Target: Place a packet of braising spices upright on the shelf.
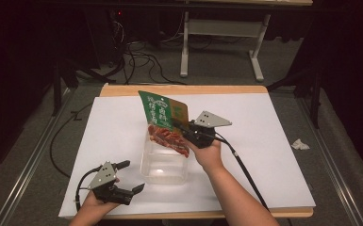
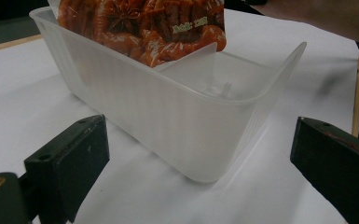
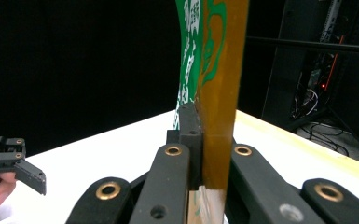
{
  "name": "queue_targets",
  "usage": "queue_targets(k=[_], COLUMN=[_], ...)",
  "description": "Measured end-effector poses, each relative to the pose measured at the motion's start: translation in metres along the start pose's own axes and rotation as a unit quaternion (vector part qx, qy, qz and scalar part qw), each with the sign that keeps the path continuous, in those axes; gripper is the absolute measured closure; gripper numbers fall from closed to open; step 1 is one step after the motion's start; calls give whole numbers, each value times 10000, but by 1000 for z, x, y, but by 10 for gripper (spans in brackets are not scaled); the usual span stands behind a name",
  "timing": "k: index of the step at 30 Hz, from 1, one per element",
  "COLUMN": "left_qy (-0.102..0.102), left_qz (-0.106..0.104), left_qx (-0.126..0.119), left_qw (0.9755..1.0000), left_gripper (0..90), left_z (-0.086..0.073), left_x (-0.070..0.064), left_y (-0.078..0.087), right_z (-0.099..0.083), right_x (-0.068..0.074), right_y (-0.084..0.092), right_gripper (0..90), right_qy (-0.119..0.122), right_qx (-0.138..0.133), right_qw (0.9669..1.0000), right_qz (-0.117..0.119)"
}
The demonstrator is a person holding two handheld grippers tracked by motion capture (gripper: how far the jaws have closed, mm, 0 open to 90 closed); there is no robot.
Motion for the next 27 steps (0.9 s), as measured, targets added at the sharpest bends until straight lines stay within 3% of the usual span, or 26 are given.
queue_targets(k=[9,27], left_qy=[1,-8], left_qz=[3,10], left_qx=[-8,-15], left_qw=[10000,10000], left_gripper=[51,51], left_z=[0,1], left_x=[0,1], left_y=[0,0], right_z=[-2,-20], right_x=[2,6], right_y=[-2,-4], right_gripper=[900,900], right_qy=[-32,-3], right_qx=[-37,189], right_qw=[10000,9998], right_qz=[-44,-80])
Point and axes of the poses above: each handheld gripper's, and its own axes: y roughly backward along the jaws, z roughly out of its top, x roughly to its left, the point moved 9 cm from there along -y, roughly forward along the jaws, and after that the axes turned 15 degrees about y, right-handed, at the moved point
